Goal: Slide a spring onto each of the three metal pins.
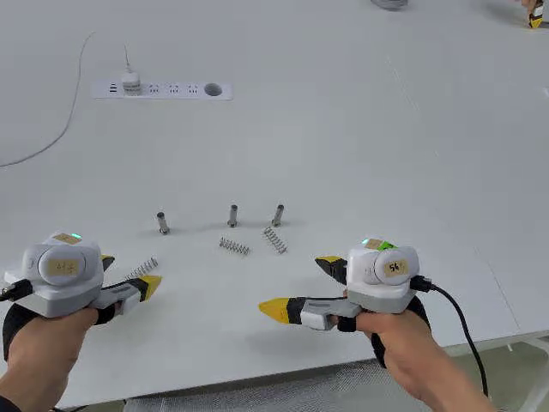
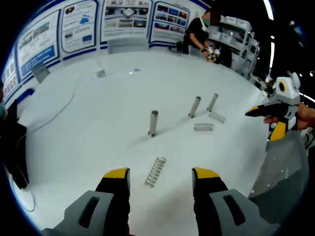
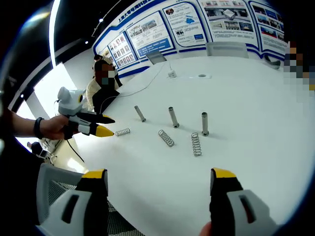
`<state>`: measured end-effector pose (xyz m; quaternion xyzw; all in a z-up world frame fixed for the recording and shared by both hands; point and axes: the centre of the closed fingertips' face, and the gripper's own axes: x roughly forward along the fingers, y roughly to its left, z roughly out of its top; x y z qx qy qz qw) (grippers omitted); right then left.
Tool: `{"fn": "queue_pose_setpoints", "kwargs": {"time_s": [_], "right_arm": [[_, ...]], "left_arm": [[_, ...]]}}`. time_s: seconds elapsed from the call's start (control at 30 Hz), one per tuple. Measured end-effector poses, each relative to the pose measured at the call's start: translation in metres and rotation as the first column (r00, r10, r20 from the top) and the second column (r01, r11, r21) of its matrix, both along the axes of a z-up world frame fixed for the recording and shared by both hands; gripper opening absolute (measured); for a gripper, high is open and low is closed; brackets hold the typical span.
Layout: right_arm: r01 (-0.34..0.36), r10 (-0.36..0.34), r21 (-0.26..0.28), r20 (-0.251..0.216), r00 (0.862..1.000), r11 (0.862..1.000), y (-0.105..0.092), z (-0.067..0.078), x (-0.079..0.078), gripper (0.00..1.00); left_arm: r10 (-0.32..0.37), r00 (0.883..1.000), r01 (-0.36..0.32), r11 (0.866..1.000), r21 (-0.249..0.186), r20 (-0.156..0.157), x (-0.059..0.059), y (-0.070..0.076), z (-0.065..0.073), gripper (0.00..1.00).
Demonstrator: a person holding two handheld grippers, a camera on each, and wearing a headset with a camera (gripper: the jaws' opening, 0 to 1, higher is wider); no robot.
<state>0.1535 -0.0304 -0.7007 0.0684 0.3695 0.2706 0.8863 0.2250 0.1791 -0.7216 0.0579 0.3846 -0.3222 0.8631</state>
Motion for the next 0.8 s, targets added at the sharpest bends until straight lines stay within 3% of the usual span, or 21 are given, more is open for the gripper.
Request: {"fn": "queue_pose_setpoints", "kwargs": {"time_s": [0.33,0.6,0.8], "right_arm": [[-0.002,0.002,-0.011,0.004,1.0,1.0,-0.002,0.0,0.003,0.87],[-0.006,0.006,-0.012,0.008,1.0,1.0,-0.001,0.001,0.005,0.87],[-0.014,0.014,-0.013,0.008,1.0,1.0,0.002,0.001,0.006,0.87]], "left_arm": [[-0.012,1.0,0.013,0.999,-0.046,0.019,-0.007,0.003,0.015,0.61],[-0.025,0.999,0.027,0.998,-0.051,0.033,-0.012,0.009,0.024,0.65],[-0.022,1.0,0.023,0.998,-0.053,0.02,-0.02,0.014,0.022,0.69]]}}
